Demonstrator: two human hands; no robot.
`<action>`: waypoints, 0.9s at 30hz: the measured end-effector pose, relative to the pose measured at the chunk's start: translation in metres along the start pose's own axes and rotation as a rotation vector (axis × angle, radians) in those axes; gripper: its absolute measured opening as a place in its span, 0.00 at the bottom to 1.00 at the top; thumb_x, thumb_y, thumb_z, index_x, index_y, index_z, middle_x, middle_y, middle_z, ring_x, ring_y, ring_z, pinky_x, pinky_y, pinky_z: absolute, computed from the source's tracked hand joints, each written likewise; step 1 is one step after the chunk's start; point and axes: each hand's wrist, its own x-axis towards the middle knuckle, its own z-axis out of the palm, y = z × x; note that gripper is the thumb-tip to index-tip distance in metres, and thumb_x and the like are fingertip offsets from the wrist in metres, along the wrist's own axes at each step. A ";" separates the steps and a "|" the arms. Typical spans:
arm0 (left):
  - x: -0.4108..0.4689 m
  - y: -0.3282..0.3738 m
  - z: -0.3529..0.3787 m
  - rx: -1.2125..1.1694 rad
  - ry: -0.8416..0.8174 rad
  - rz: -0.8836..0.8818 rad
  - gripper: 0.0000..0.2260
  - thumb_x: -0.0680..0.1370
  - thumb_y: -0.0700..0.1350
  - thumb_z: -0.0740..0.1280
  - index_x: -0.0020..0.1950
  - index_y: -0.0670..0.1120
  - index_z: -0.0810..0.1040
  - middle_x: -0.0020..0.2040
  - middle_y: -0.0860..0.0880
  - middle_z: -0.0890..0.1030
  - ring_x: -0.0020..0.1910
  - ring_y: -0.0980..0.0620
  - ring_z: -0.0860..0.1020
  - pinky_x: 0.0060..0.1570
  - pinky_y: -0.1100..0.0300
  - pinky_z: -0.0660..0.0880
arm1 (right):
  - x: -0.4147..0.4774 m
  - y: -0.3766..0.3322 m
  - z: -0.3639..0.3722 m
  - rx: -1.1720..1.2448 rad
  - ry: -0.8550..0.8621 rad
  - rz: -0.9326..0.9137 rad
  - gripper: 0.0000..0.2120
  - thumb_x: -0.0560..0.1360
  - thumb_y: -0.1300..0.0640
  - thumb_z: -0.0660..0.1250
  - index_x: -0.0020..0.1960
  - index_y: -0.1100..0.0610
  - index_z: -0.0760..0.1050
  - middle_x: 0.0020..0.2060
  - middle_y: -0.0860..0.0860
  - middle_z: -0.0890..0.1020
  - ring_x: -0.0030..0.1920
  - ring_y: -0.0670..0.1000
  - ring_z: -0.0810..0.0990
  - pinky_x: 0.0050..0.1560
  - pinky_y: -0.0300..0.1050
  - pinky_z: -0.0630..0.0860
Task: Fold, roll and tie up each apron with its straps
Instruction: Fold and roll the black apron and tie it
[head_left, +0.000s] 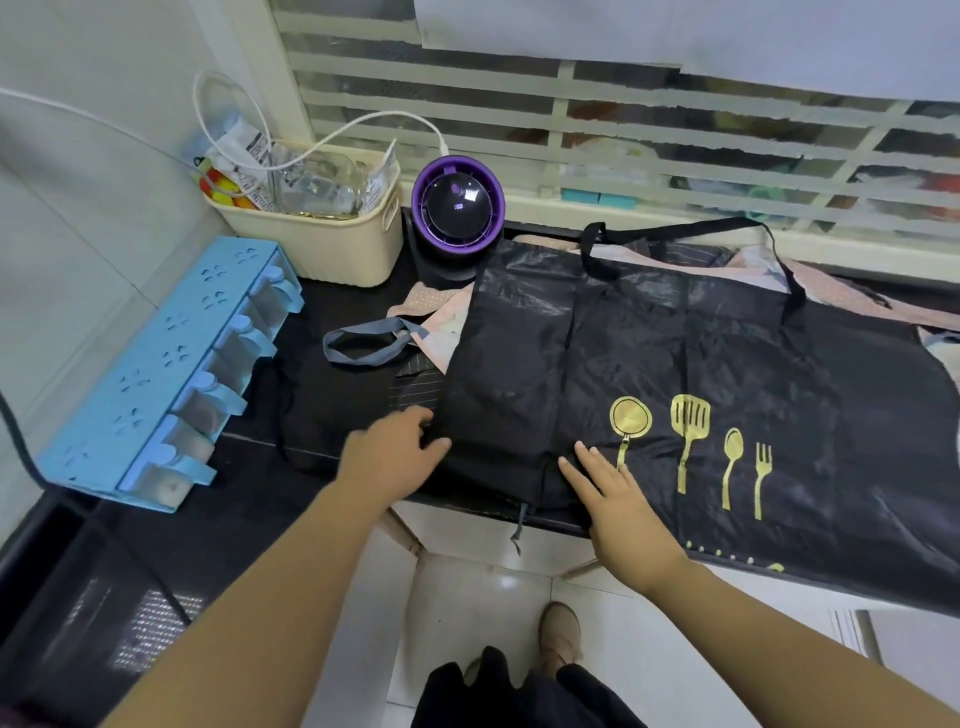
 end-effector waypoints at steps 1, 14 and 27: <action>0.000 0.005 0.009 -0.052 -0.069 -0.023 0.23 0.79 0.58 0.61 0.72 0.52 0.66 0.66 0.49 0.75 0.63 0.48 0.74 0.63 0.50 0.69 | -0.002 0.003 0.001 0.022 0.024 -0.027 0.39 0.74 0.68 0.59 0.78 0.53 0.44 0.77 0.49 0.41 0.78 0.52 0.42 0.73 0.46 0.35; 0.003 0.017 0.042 0.119 0.454 0.136 0.17 0.73 0.44 0.72 0.61 0.47 0.76 0.58 0.44 0.74 0.54 0.42 0.77 0.60 0.44 0.70 | -0.023 0.041 0.019 -0.211 -0.019 0.104 0.38 0.73 0.32 0.52 0.77 0.50 0.56 0.74 0.53 0.64 0.73 0.57 0.59 0.62 0.72 0.62; -0.010 0.087 0.106 0.474 -0.078 0.768 0.28 0.78 0.58 0.46 0.77 0.49 0.56 0.77 0.47 0.56 0.76 0.49 0.59 0.71 0.52 0.55 | -0.062 0.101 0.016 -0.161 -0.086 0.135 0.32 0.79 0.35 0.43 0.76 0.52 0.55 0.74 0.53 0.63 0.75 0.54 0.56 0.69 0.62 0.54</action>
